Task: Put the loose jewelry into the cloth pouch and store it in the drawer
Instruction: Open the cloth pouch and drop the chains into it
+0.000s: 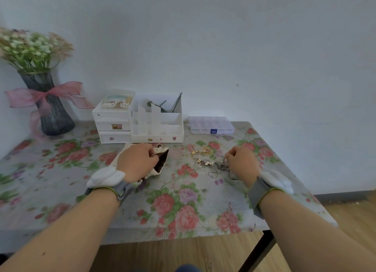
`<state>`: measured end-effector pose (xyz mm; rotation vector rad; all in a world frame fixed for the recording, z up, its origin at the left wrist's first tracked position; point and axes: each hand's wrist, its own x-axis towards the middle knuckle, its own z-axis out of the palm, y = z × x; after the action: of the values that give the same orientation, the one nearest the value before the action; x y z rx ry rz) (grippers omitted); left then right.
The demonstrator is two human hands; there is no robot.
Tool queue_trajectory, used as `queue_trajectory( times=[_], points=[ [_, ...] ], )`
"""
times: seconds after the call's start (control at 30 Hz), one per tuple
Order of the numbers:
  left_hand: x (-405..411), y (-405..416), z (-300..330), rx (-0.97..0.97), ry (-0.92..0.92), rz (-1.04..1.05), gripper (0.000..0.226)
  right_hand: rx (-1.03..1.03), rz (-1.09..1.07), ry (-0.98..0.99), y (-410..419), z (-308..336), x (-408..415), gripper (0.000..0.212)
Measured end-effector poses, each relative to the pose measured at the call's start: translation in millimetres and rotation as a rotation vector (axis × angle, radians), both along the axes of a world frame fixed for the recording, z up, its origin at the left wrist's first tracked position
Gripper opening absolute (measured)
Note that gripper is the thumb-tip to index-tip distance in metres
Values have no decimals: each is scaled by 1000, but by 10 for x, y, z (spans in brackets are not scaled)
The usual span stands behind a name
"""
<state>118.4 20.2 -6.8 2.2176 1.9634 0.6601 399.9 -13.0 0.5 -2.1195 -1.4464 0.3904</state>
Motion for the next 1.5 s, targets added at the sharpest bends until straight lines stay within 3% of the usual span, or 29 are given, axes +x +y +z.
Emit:
queue_trajectory(
  times=[0.23,0.37,0.77,1.03,1.5],
  points=[
    [20,27,88,-41,-68,-6,18,316,-82,356,51,546,-216,25],
    [74,2,173,-35,-123,-6,17,433,-43,376,88,943,-400,14],
    [129,-94,442,-141,-378,2,13,654,-8,354,56,1662,-824,26],
    [120,-106,568,-107,-487,1,25,815,-1,357,21,2177,-1029,24],
    [164,-170,874,-250,-1161,83,19,917,221,587,78,2632,-1447,18]
  ],
)
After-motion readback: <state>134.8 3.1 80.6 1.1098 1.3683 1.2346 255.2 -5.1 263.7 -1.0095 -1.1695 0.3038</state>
